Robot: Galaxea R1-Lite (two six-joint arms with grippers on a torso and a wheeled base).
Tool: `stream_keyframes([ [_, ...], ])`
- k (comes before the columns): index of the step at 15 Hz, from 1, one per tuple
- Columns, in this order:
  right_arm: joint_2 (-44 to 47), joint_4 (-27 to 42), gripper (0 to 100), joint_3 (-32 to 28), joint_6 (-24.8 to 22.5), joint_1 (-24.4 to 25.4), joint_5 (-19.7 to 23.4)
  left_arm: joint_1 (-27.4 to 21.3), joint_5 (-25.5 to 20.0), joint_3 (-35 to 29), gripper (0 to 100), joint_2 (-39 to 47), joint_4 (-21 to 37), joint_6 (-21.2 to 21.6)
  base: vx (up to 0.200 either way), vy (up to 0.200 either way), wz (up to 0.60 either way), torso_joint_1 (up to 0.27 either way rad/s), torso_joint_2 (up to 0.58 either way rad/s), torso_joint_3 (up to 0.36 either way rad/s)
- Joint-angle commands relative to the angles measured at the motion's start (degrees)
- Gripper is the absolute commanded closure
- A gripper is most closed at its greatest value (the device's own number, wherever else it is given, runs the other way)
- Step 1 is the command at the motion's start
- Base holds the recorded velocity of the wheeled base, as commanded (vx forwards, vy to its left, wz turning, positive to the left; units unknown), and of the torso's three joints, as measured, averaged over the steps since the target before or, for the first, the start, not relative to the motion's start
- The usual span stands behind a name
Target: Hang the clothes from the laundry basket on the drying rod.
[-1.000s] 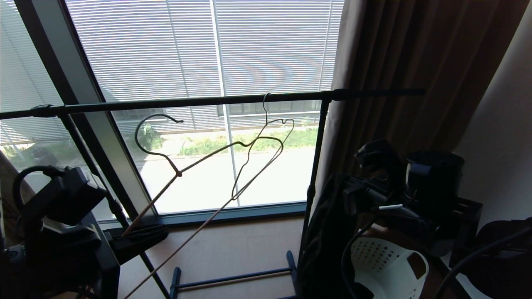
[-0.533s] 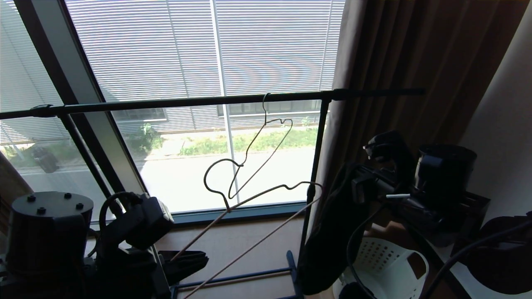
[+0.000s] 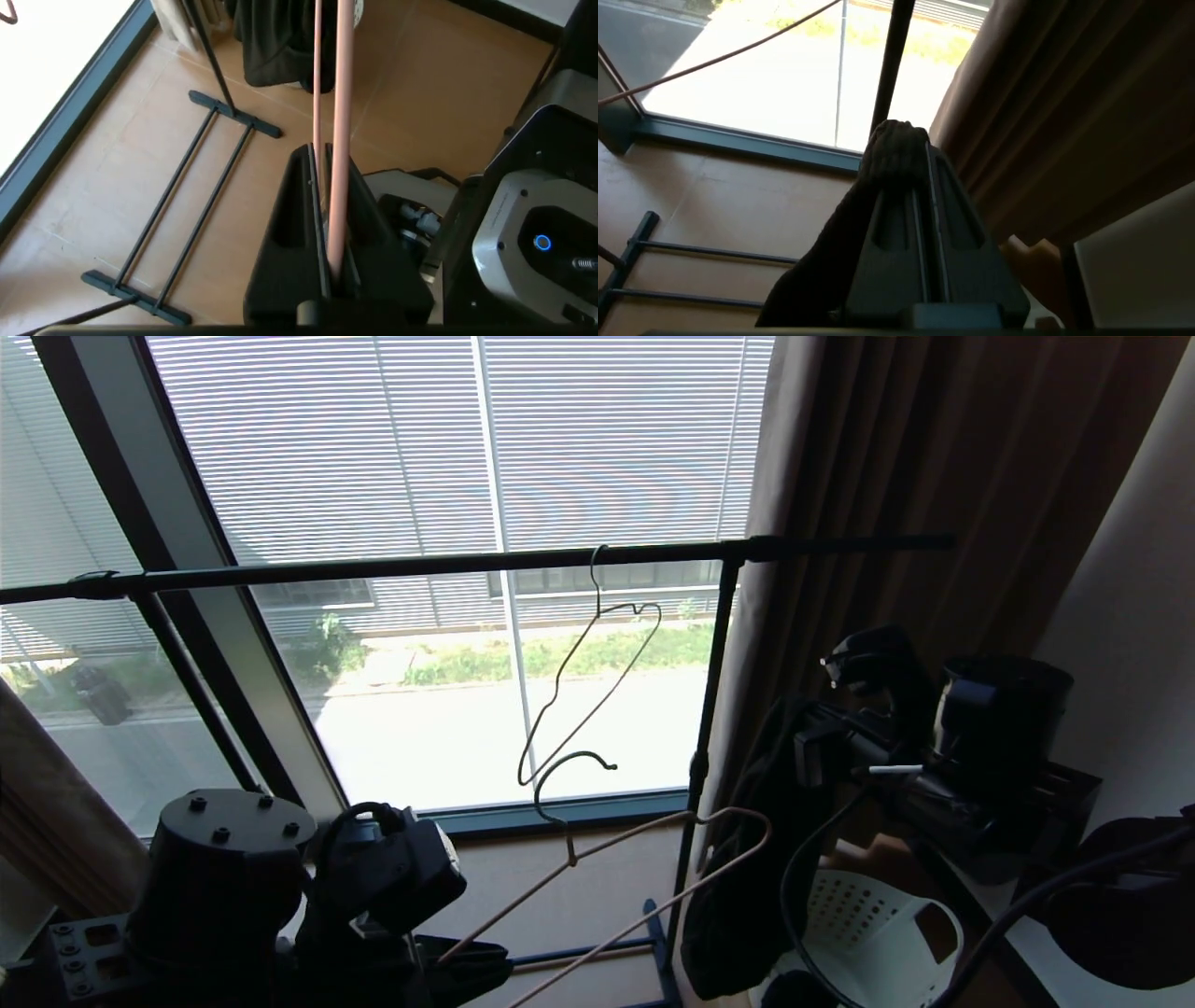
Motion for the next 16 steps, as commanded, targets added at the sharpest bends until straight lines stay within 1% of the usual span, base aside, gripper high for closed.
stream_keyframes([
  [1,0.53,-0.09,100,0.12,-0.01,0.1,-0.01,-0.98,0.07,-0.52,100,2.09,-0.01,-0.01,0.0,0.0,0.0,0.0,0.0,0.0],
  [2,0.53,-0.09,100,0.29,-0.01,0.19,-0.1,-1.16,0.07,-0.79,100,2.53,-0.09,-0.01,0.0,0.0,0.0,0.0,0.0,0.0],
  [3,0.36,-0.09,100,0.55,0.07,0.45,-0.1,-1.16,0.16,-1.23,100,3.5,-1.41,-0.18,0.0,0.0,0.0,0.0,0.0,0.0],
  [4,0.44,0.0,100,0.38,-0.01,1.07,-1.59,-0.98,1.04,-1.23,100,4.9,-4.14,-0.8,0.0,0.0,0.0,0.0,0.0,0.0],
  [6,0.71,0.0,100,0.03,-0.01,2.04,-4.84,-1.07,2.88,-0.88,100,7.1,-6.86,-2.47,0.0,0.0,0.0,0.0,0.0,0.0],
  [7,0.62,0.0,100,-0.06,-0.01,3.44,-7.04,-1.33,4.73,-0.96,100,8.6,-8.88,-3.61,0.0,0.0,0.0,0.0,0.0,0.0],
  [8,0.62,0.0,100,-0.24,-0.01,4.85,-8.62,-1.42,4.91,-1.14,100,9.39,-9.67,-3.61,0.0,0.0,0.0,0.0,0.0,0.0],
  [9,0.62,0.0,100,-0.5,-0.01,5.46,-9.5,-1.6,4.99,-1.31,100,9.74,-9.94,-3.61,0.0,0.0,0.0,0.0,0.0,0.0],
  [10,1.23,-0.09,100,-0.85,-0.01,7.48,-13.02,-2.13,5.26,-1.49,100,10.53,-10.82,-3.7,0.0,0.0,0.0,0.0,0.0,0.0],
  [11,1.59,-0.09,100,-0.94,0.07,7.84,-13.63,-2.21,5.34,-1.58,100,10.62,-10.9,-3.7,0.0,0.0,0.0,0.0,0.0,0.0],
  [12,2.2,-0.09,100,-1.38,0.07,9.15,-15.83,-2.56,5.87,-1.67,100,10.79,-10.9,-3.7,0.0,0.0,0.0,0.0,0.0,0.0],
  [14,2.46,-0.18,100,-2.08,0.25,10.47,-17.59,-2.56,5.96,-1.4,100,10.7,-10.99,-3.7,0.0,0.0,0.0,0.0,0.0,0.0],
  [16,2.46,-0.18,100,-3.05,0.69,10.47,-18.29,-3.36,5.96,-0.96,100,10.53,-10.9,-3.7,0.0,0.0,0.0,0.0,0.0,0.0],
])
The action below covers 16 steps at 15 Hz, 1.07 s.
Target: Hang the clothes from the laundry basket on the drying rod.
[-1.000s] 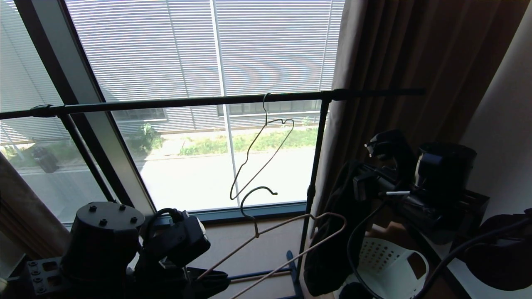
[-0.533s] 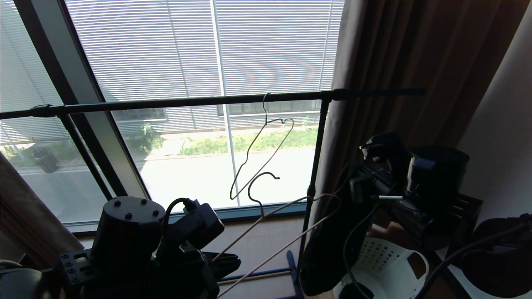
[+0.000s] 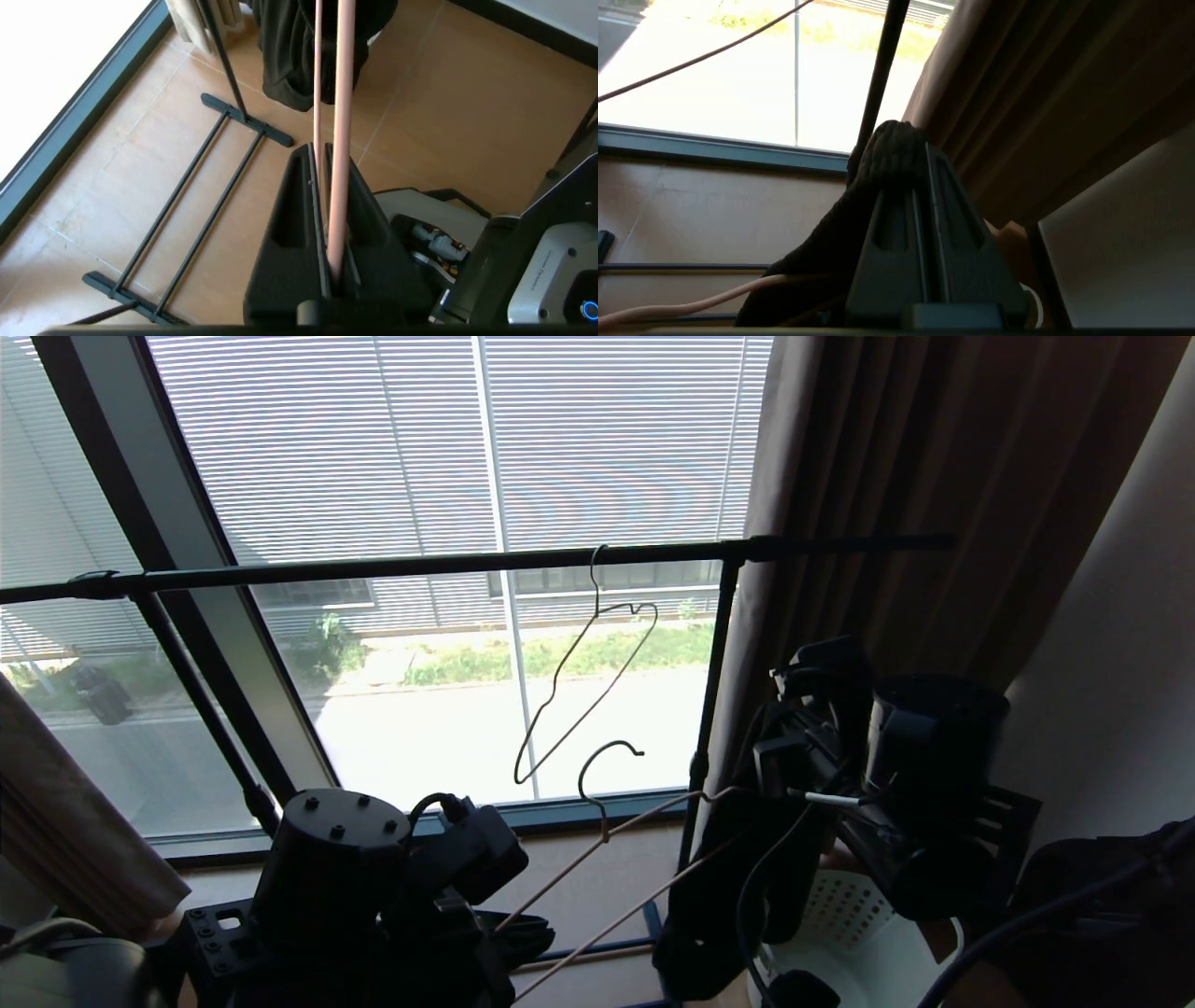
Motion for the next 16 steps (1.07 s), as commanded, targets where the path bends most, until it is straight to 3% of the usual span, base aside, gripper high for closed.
stream_keyframes([
  [1,0.31,-0.05,100,-0.94,0.52,0.18,-0.15,-0.69,-0.01,0.66,100,-0.03,0.04,0.01,0.0,0.0,0.0,0.0,0.0,0.0],
  [8,0.31,-0.05,100,-1.46,1.75,2.29,-2.09,-0.6,0.16,-0.57,100,1.11,-2.24,-0.08,0.0,0.0,0.0,0.0,0.0,0.0],
  [11,0.04,0.04,100,-1.46,2.36,3.52,-3.05,-0.69,5.17,-1.63,100,4.45,-7.08,-3.77,0.0,0.0,0.0,0.0,0.0,0.0],
  [16,0.57,0.04,100,-1.99,3.77,6.42,-4.55,-0.87,5.7,-1.54,100,4.54,-7.87,-4.65,0.0,0.0,0.0,0.0,0.0,0.0],
])
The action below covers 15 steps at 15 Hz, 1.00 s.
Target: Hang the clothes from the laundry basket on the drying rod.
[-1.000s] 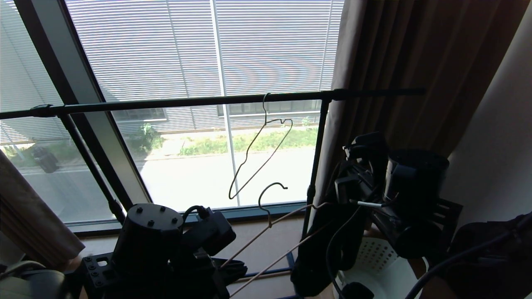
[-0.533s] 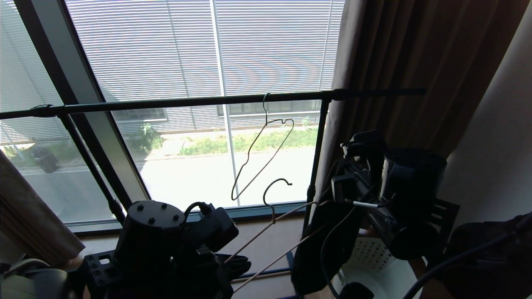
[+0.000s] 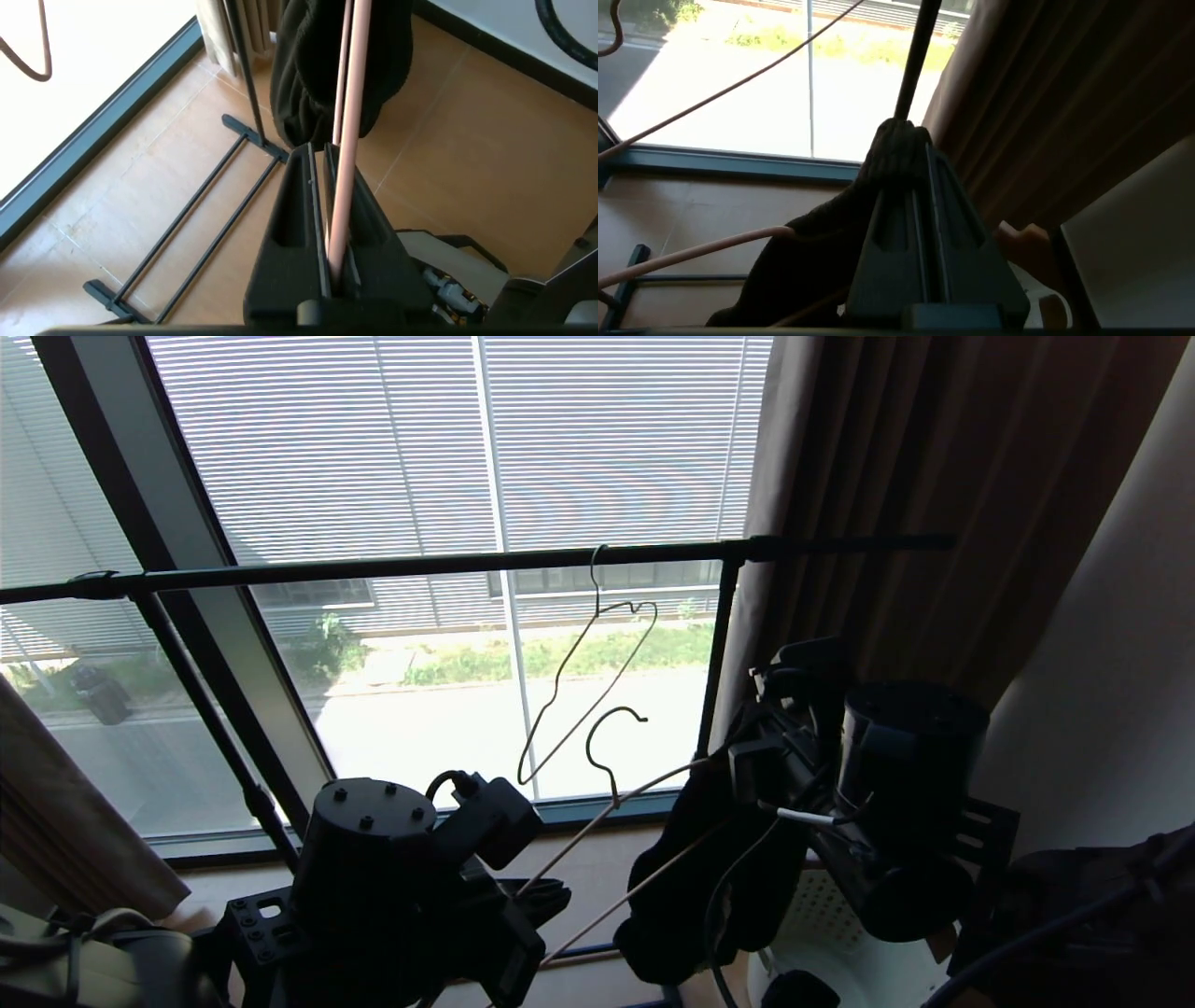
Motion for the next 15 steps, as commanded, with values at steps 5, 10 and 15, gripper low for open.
stream_keyframes([
  [5,-1.56,0.08,100,-0.76,1.57,6.09,-0.68,0.01,0.01,0.17,100,0.71,-0.07,0.01,0.0,0.0,0.0,0.0,0.0,0.0],
  [10,-4.55,1.14,100,-2.87,1.39,10.31,-1.56,0.19,0.01,0.17,100,0.89,-0.07,-0.96,0.0,0.0,0.0,0.0,0.0,0.0],
  [15,-4.37,2.45,100,-3.13,1.57,14.71,-2.53,0.36,0.09,-0.27,100,0.8,-0.16,-1.22,0.0,0.0,0.0,0.0,0.0,0.0],
])
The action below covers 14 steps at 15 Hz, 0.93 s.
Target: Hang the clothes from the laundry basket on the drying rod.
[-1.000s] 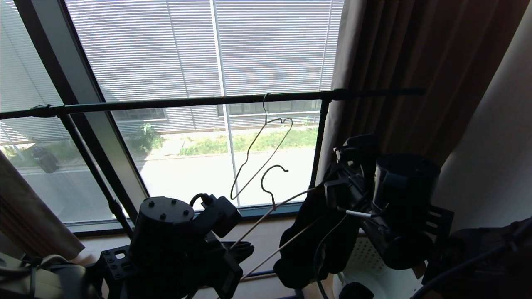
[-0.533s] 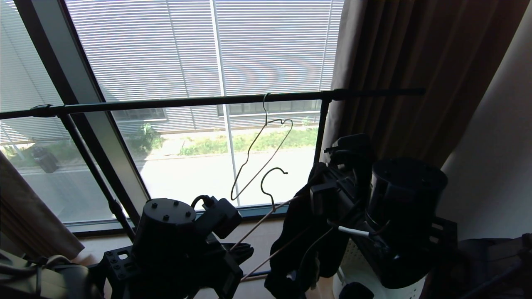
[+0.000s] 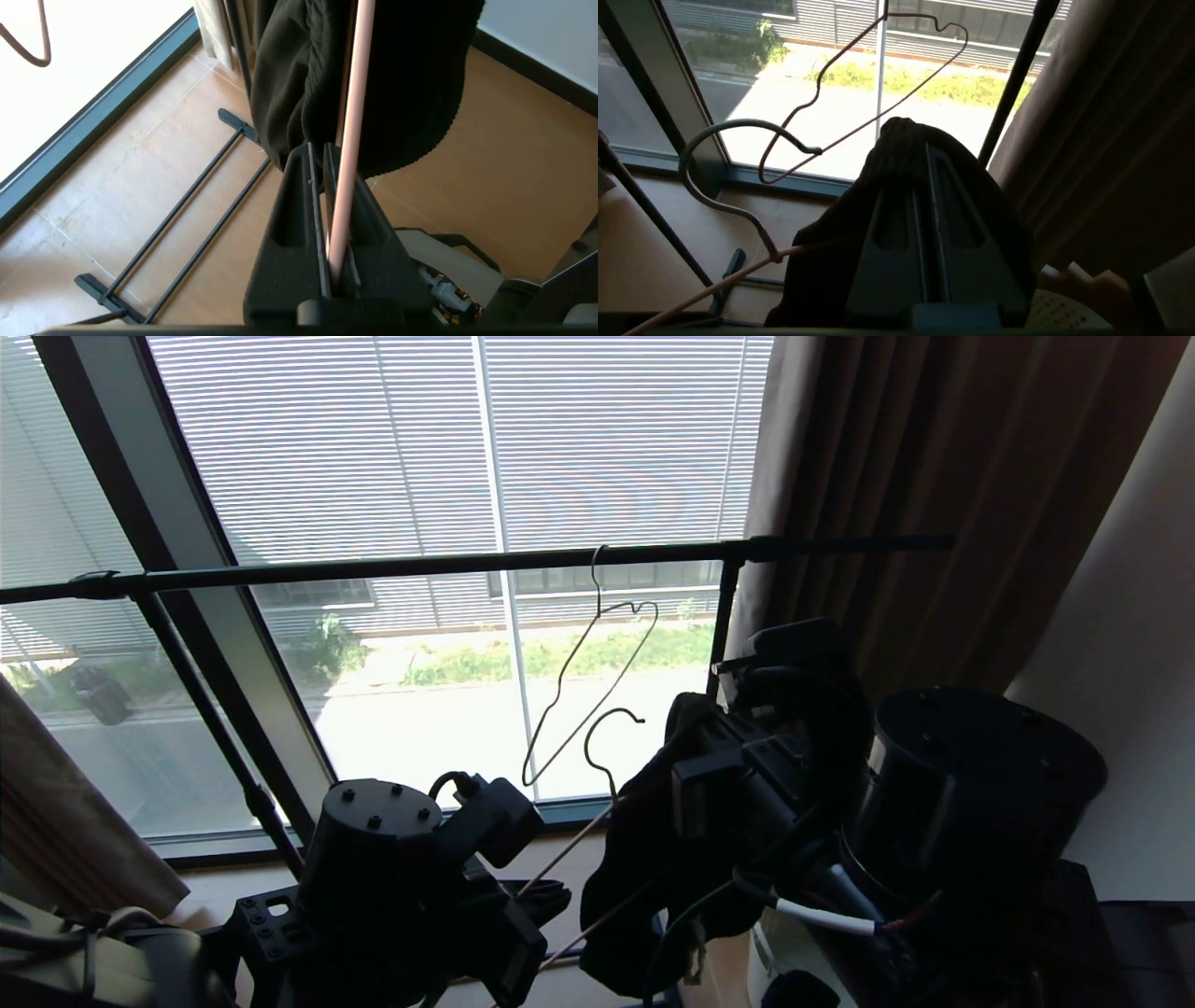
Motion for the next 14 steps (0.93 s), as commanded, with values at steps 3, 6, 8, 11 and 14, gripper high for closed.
stream_keyframes([
  [3,0.55,-0.37,100,1.62,2.32,0.15,-0.01,0.21,0.03,0.04,100,-0.24,-0.45,-0.69,0.0,0.0,0.0,0.0,0.0,0.0],
  [6,0.46,-0.46,100,1.44,3.11,-1.96,-0.01,0.21,0.03,0.04,100,-0.24,-2.03,-1.13,0.0,0.0,0.0,0.0,0.0,0.0],
  [8,0.37,-0.46,0,1.62,3.11,-2.05,-0.09,0.12,0.03,0.13,100,-0.24,-2.03,-1.13,0.0,0.0,0.0,0.0,0.0,0.0],
  [11,-0.77,-0.46,0,1.88,3.2,-4.34,-0.09,0.12,0.03,0.3,100,-0.24,-2.03,-1.13,0.0,0.0,0.0,0.0,0.0,0.0],
  [14,-0.86,-0.81,0,1.7,3.29,-5.92,-0.09,-0.06,0.03,0.3,100,-0.24,-2.12,-1.04,0.0,0.0,0.0,0.0,0.0,0.0],
])
